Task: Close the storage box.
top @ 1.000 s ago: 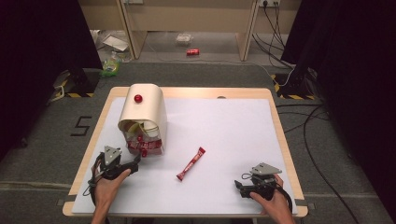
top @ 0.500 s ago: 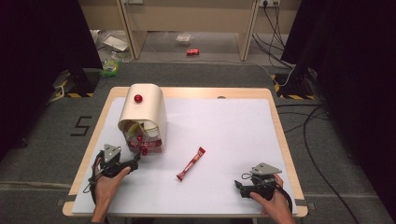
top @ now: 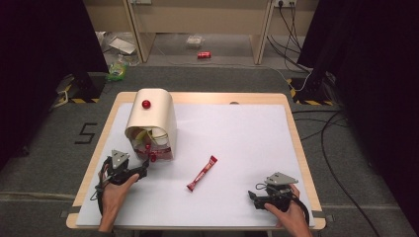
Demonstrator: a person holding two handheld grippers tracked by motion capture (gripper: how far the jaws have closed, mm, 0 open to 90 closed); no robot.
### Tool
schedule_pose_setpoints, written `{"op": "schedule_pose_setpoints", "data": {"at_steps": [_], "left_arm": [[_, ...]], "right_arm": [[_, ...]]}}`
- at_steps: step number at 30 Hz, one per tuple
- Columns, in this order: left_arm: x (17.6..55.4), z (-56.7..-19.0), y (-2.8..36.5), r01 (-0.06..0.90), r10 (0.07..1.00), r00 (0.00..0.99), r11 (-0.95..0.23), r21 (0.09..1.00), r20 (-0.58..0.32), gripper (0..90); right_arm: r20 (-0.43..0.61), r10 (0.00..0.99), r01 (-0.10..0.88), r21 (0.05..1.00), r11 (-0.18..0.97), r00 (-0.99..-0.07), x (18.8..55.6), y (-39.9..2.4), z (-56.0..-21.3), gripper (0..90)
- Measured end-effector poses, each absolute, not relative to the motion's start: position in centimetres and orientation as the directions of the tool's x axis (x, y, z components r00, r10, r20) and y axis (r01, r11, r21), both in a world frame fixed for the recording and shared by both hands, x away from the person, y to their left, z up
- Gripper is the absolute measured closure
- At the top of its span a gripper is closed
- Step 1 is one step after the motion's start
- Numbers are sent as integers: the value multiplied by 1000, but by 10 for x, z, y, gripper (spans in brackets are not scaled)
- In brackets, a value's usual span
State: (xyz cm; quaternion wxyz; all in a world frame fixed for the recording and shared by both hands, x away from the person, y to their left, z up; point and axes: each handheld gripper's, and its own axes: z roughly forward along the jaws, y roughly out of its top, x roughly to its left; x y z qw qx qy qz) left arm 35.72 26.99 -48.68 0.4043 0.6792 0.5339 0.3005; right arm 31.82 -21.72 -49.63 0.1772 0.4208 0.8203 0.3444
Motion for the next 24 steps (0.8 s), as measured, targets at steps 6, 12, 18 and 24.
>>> {"op": "schedule_pose_setpoints", "data": {"at_steps": [6,12,18,24], "left_arm": [[358,-484,269,483,968,252,-119,867,-8,139],[358,-484,269,482,968,252,-112,869,-15,144],[352,-482,270,463,967,253,-88,882,-37,202],[347,-482,271,465,962,265,-60,883,-74,199]], "right_arm": [[0,812,568,714,408,-583,318,-217,-496,131],[-1,812,568,714,409,-583,318,-217,-496,131],[-1,812,568,715,409,-584,318,-217,-496,131],[-2,813,567,715,408,-583,318,-217,-496,131]]}}
